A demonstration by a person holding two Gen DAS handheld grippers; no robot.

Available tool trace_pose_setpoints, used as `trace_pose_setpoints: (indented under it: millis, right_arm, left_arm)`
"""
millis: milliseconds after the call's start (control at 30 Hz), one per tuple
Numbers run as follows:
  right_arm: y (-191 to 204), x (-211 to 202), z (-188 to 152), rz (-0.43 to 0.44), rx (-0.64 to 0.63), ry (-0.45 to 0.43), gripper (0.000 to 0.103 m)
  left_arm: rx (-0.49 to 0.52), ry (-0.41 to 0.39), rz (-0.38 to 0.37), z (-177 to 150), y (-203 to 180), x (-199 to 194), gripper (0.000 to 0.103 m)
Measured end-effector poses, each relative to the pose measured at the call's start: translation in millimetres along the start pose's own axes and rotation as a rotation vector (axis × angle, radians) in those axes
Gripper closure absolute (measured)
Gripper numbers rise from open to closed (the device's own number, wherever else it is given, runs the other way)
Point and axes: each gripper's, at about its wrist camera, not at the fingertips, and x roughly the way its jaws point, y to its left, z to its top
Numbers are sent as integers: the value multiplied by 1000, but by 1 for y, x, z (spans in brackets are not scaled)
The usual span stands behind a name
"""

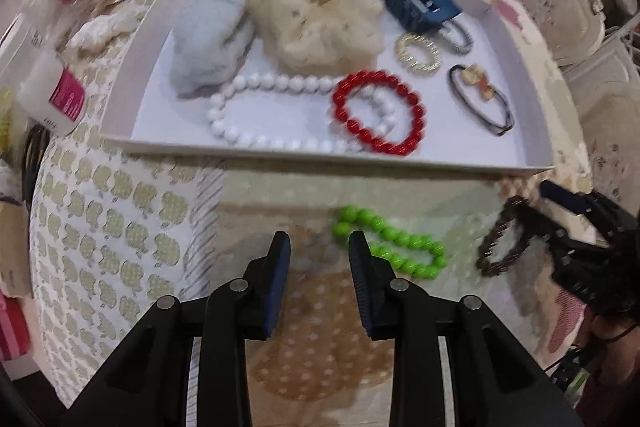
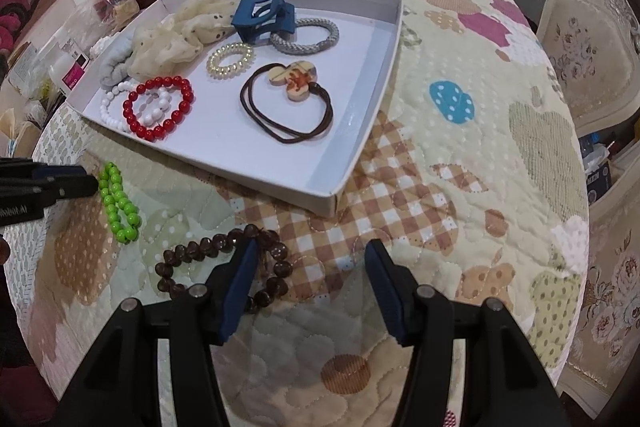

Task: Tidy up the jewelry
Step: 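Close the left gripper on the green bead bracelet while the right gripper grasps the brown wooden bead bracelet, then carry the green and brown bracelets into the tray while both grippers open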

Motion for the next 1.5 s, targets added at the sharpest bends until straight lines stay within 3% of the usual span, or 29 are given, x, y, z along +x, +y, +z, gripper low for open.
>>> trace_pose_setpoints:
  millis: [267, 367, 500, 567, 667, 733, 833, 1333, 1500]
  right_arm:
    - [1, 1, 1, -7, -16, -12, 45]
    - [0, 0, 0, -15, -21, -13, 45]
    - [-1, 2, 2, -18, -13, -22, 44]
    - [2, 2, 2, -22, -30, -30, 45]
    - [8, 3, 2, -42, -72, -51, 60]
    - [9, 1, 3, -34, -75, -58, 78]
    - [10, -3, 3, -14, -70, -66, 90]
    - [25, -65, 11, 44, -85, -204, 97]
    - [16, -70, 12, 79, -46, -202, 97]
  left_arm:
    - [106, 28, 109, 9, -20, 15, 81]
    - [175, 42, 108, 4, -27, 15, 81]
    - [87, 38, 78, 10, -21, 18, 81]
    - [95, 30, 91, 13, -22, 19, 81]
    - [136, 14, 112, 11, -30, 21, 81]
    - [131, 4, 110, 8, -33, 21, 83]
    - [114, -8, 101, -1, -41, 20, 101]
    - [125, -172, 84, -8, -44, -43, 102]
    - [115, -212, 72, -8, -40, -62, 102]
